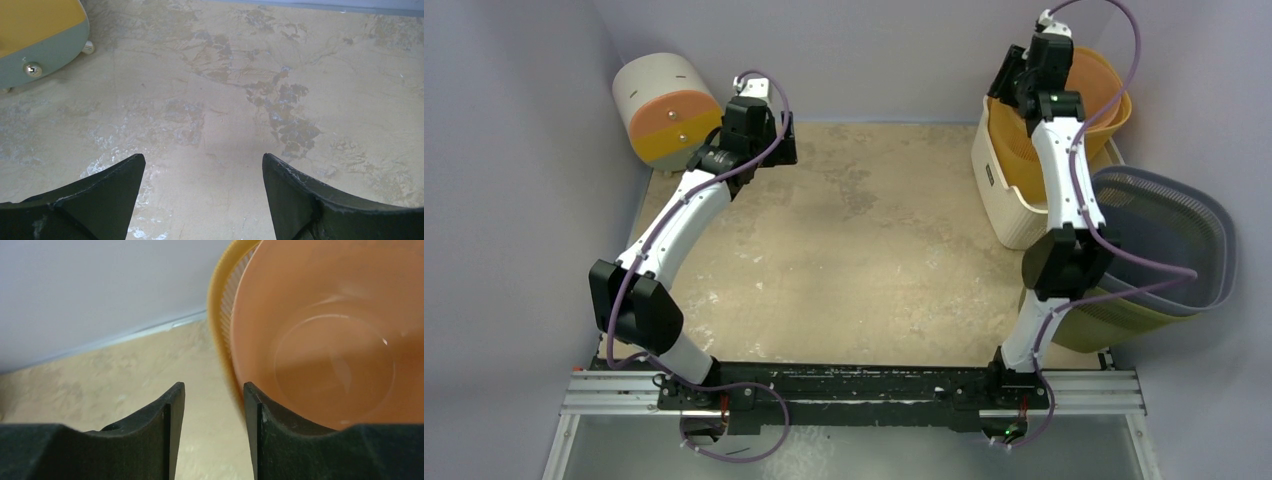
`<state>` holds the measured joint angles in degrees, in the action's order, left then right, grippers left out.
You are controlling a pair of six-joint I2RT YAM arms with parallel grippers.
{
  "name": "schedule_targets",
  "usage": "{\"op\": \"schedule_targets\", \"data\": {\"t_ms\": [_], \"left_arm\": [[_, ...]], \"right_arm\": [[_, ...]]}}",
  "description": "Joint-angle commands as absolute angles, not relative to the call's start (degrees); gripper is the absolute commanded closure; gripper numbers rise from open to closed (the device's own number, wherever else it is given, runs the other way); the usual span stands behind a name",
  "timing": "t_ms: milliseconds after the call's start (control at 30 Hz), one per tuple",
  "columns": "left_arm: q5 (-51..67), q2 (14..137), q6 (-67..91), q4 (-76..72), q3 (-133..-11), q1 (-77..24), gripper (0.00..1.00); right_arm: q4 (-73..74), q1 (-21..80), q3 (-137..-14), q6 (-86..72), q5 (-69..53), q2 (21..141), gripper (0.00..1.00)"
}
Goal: Turn the large container upside down
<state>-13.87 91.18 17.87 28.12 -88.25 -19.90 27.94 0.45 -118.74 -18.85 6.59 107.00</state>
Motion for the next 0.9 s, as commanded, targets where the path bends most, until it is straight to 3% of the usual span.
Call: {"op": "schedule_targets", "data": {"t_ms": [0,267,500,867], "left_arm": [[-12.93,90.95,17.49,26.7,-88.51,-19.85,0.16],[-11.21,89.88,18.79,26.41,-86.45,-19.82,0.16],[-9.88,88.45,19.51,26.05,-84.13,-19.86,0.16],[-9.76,86.3,18.78,26.35,-81.5,-19.81,0.16]], "right_arm": [[29.46,5.49,-112.87,-20.43,11.13,91.59,0.51],[39.07,6.06,-107.18,-22.81,23.35,79.76,0.49],[54.43,6.04,-107.05,-29.65,27.06,76.71,0.45],[66.62,5.98,-108.25,-37.11,37.44,71.2,0.45]]}}
